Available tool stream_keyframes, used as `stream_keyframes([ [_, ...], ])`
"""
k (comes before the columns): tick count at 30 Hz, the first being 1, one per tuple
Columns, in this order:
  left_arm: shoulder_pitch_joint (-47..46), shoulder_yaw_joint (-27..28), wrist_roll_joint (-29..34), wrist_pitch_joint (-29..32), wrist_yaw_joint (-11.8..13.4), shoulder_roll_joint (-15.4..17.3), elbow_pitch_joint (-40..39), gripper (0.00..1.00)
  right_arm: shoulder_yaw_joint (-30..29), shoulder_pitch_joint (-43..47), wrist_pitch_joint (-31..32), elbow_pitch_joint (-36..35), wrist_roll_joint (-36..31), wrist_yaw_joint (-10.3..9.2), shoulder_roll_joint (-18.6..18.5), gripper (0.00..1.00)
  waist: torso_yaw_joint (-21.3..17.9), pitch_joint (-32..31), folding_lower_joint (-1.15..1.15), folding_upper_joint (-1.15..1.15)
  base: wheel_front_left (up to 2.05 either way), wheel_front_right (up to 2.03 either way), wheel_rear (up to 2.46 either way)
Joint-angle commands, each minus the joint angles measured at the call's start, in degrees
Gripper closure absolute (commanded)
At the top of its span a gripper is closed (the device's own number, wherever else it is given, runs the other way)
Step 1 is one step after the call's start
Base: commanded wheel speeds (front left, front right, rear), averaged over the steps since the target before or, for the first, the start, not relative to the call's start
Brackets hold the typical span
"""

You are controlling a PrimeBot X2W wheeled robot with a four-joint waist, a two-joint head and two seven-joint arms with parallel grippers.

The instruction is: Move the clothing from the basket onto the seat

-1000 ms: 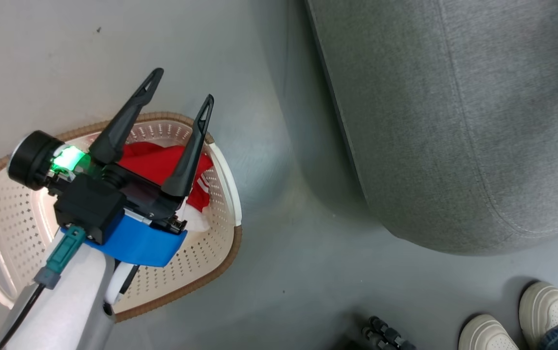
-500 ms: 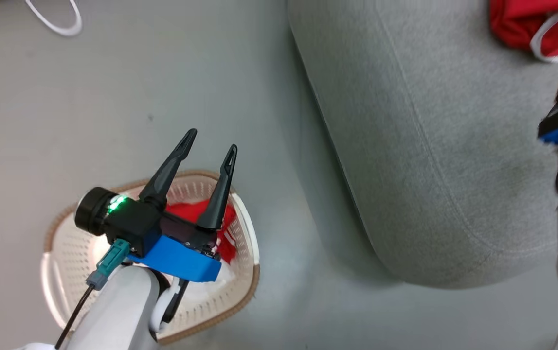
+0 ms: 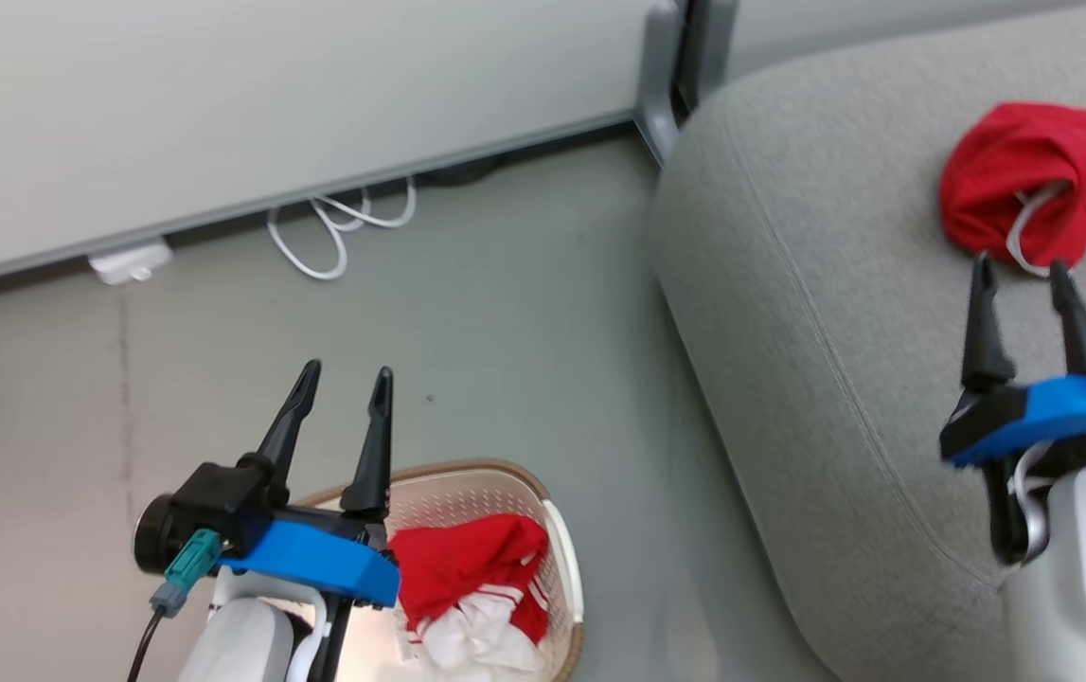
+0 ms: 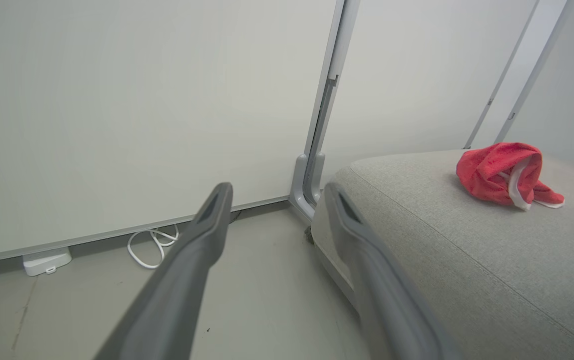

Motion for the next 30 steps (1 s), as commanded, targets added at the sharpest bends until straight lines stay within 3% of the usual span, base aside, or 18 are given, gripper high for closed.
stream_keyframes([
  [1,0.95,0.74,0.25,-0.27,-0.21,-0.26,0.41,0.0,0.55,2.25,0.39,-1.19,-0.84,0.03,0.42,0.0,3.48,-3.77,0.02,0.0,0.0,0.0,0.0],
  [7,3.38,5.04,1.02,-0.26,-0.3,-1.06,2.09,0.0,2.4,10.87,3.57,-9.52,-2.68,0.03,1.44,0.0,6.93,-7.01,0.02,0.0,0.0,0.0,0.0],
  [14,5.34,8.68,1.9,-0.26,-0.41,-1.23,3.85,0.0,5.18,18.67,6.12,-16.91,-0.48,0.03,1.7,0.0,10.87,-8.96,0.02,0.0,0.0,0.0,0.0],
  [22,6.94,11.1,2.64,-0.26,-0.46,-1.31,5.99,0.0,7.49,26.19,6.54,-21.49,2.71,0.03,1.69,0.0,14.37,-10.68,0.02,0.0,0.0,0.0,0.0],
  [30,7.44,11.67,3.25,-0.26,-0.52,-1.11,7.26,0.0,10.59,29.22,7.05,-23.83,3.29,0.03,1.68,0.0,15.08,-10.7,0.02,0.0,0.0,0.0,0.0],
])
